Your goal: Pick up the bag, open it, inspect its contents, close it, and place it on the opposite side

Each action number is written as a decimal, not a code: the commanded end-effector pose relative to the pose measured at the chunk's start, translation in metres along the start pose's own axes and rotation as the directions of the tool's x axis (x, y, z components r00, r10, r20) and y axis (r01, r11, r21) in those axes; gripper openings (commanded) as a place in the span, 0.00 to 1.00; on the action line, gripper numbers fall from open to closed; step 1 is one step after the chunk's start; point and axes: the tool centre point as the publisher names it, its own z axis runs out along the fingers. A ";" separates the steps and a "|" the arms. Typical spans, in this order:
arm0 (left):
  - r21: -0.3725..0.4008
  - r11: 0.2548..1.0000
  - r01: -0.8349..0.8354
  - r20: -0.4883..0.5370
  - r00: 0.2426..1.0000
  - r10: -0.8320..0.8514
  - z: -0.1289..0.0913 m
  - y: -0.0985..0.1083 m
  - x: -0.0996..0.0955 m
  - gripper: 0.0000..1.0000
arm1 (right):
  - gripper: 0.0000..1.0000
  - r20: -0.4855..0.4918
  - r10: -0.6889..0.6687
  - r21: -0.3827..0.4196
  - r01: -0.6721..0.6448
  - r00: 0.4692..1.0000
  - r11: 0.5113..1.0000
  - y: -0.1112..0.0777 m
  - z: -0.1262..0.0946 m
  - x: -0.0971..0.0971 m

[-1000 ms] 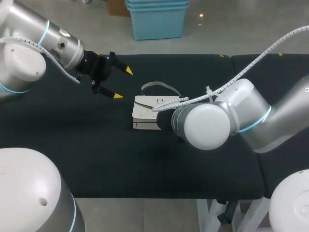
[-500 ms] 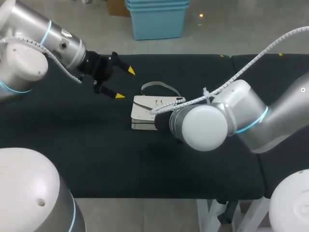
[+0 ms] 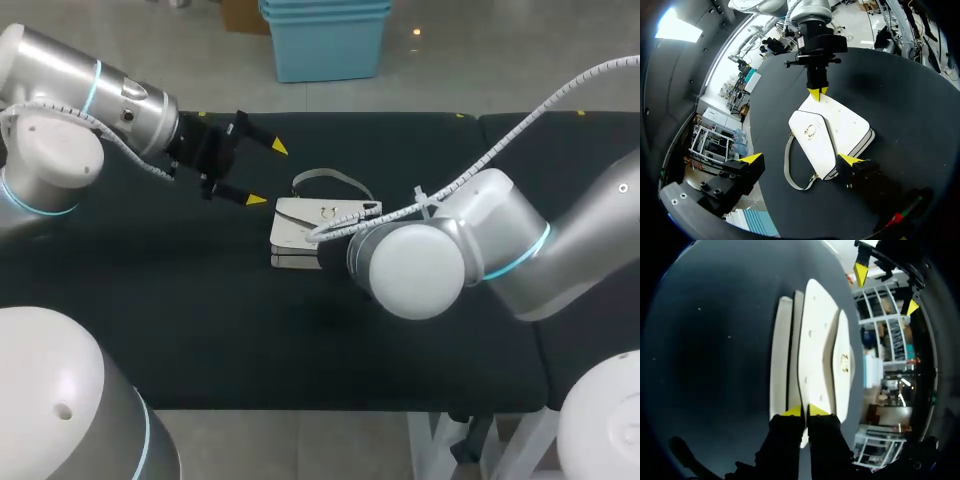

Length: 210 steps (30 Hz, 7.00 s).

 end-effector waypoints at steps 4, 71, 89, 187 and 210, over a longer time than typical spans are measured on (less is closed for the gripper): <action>-0.012 0.995 -0.097 0.088 0.991 0.098 0.007 -0.012 0.014 0.77 | 0.00 0.644 0.003 -0.009 0.003 0.765 1.000 -0.001 0.002 0.006; -0.052 0.995 -0.087 0.116 0.989 0.093 0.077 0.003 0.023 0.00 | 0.00 0.644 0.003 -0.009 0.003 0.765 1.000 -0.001 0.002 0.006; -0.023 0.963 0.267 -0.032 0.963 -0.268 0.056 0.008 -0.004 0.00 | 0.00 0.644 0.003 -0.009 0.003 0.765 1.000 -0.001 0.002 0.006; -0.113 0.885 0.451 -0.023 0.890 -0.456 0.098 0.026 -0.002 0.00 | 1.00 0.643 0.008 -0.033 0.018 0.766 0.999 0.004 -0.012 -0.006; -0.120 0.867 0.484 0.110 0.874 -0.473 0.030 0.003 -0.065 0.00 | 0.00 0.646 0.049 -0.124 0.042 0.762 0.991 0.021 -0.074 -0.069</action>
